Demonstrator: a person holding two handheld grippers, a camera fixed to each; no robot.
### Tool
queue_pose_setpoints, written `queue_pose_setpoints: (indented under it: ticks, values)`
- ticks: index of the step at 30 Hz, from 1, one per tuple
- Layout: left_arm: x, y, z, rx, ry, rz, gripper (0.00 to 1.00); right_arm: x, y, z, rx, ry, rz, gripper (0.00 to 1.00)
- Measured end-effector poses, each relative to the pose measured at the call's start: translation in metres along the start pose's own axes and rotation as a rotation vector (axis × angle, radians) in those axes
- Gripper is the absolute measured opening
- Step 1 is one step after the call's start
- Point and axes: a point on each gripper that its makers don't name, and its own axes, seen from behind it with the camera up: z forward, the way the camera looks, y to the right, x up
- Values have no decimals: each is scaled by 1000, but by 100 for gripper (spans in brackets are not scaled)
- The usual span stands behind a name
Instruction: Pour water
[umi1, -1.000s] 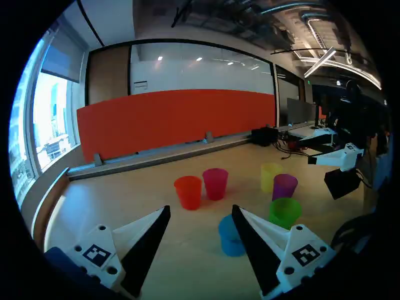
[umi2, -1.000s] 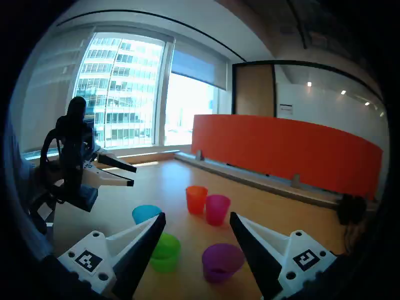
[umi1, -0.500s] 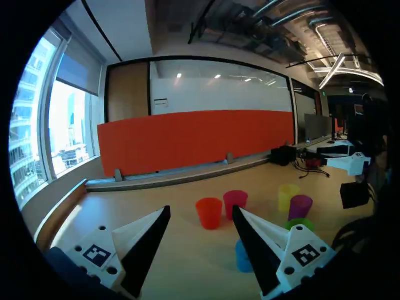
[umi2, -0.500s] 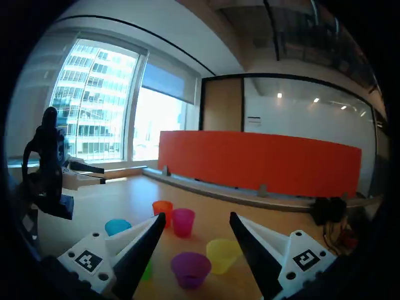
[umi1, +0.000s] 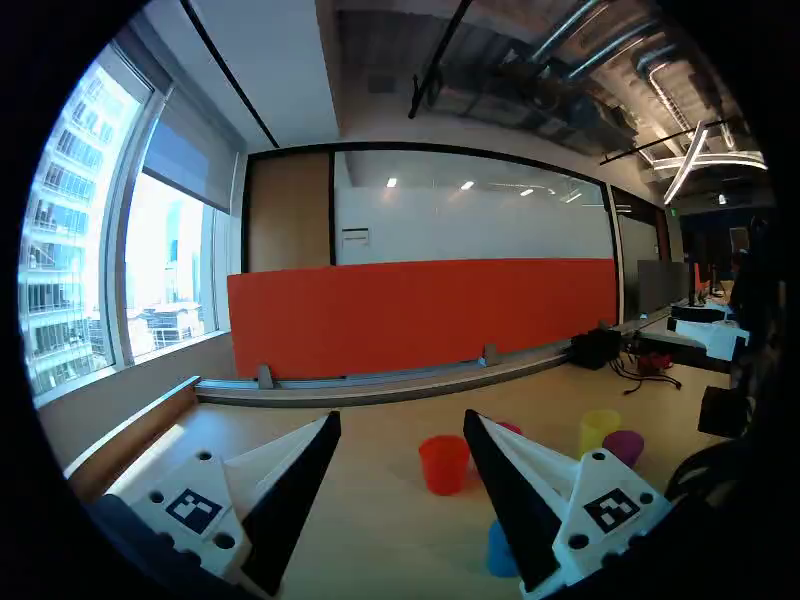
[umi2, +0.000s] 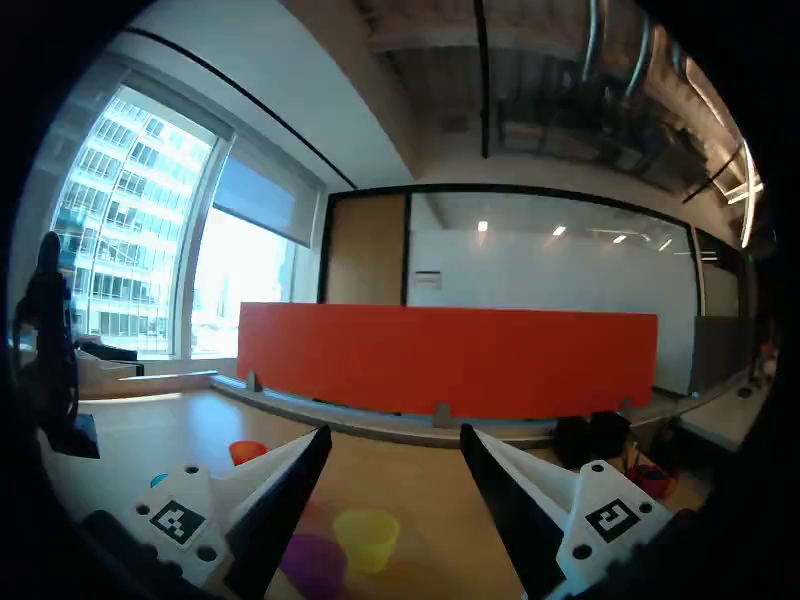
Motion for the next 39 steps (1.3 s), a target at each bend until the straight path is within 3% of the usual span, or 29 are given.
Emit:
queue_pose_setpoints:
  ticks: [8, 13, 25, 39]
  values:
    - [7, -11, 0, 71, 38, -7, 91, 11, 40, -9, -155, 41, 44, 99]
    - [5, -19, -4, 110, 46, -14, 91, 9, 56, -16, -215, 43, 50, 99]
    - [-3, -20, -5, 111, 33, -21, 91, -4, 64, -19, -248, 13, 45, 99]
    - [-39, -15, -10, 91, -42, -9, 91, -20, 65, -29, -263, -24, 40, 99]
